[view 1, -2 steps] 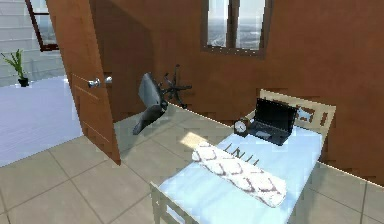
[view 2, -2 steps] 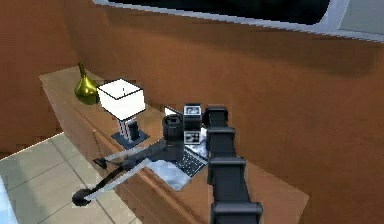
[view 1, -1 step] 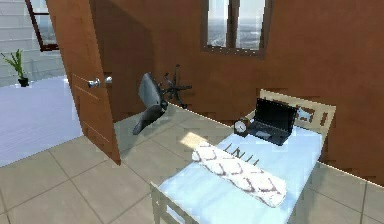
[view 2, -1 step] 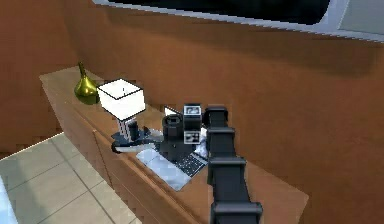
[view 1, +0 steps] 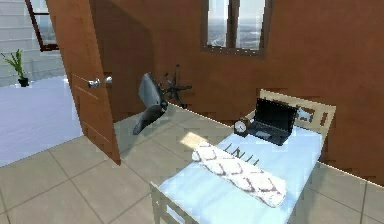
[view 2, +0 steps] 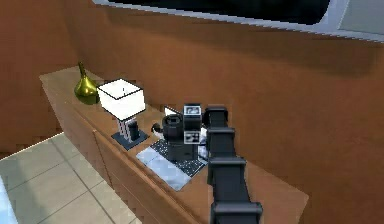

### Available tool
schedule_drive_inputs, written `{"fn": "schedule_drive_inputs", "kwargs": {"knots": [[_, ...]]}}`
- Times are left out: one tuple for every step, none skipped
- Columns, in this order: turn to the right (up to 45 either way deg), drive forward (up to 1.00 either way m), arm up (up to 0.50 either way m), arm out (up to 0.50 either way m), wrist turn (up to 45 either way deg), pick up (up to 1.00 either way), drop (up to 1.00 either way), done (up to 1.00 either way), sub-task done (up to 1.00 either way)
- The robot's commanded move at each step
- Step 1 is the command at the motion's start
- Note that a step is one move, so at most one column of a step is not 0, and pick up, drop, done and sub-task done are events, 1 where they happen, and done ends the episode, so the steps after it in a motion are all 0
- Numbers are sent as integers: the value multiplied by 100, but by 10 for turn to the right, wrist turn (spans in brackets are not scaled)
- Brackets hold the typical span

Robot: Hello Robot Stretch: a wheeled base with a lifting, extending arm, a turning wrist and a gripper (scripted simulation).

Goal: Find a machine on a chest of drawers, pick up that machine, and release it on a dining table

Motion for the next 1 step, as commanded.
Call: {"fn": "schedule_drive_inputs", "kwargs": {"knots": [[0, 0, -30, 0, 0, 0, 0, 0, 0]]}}
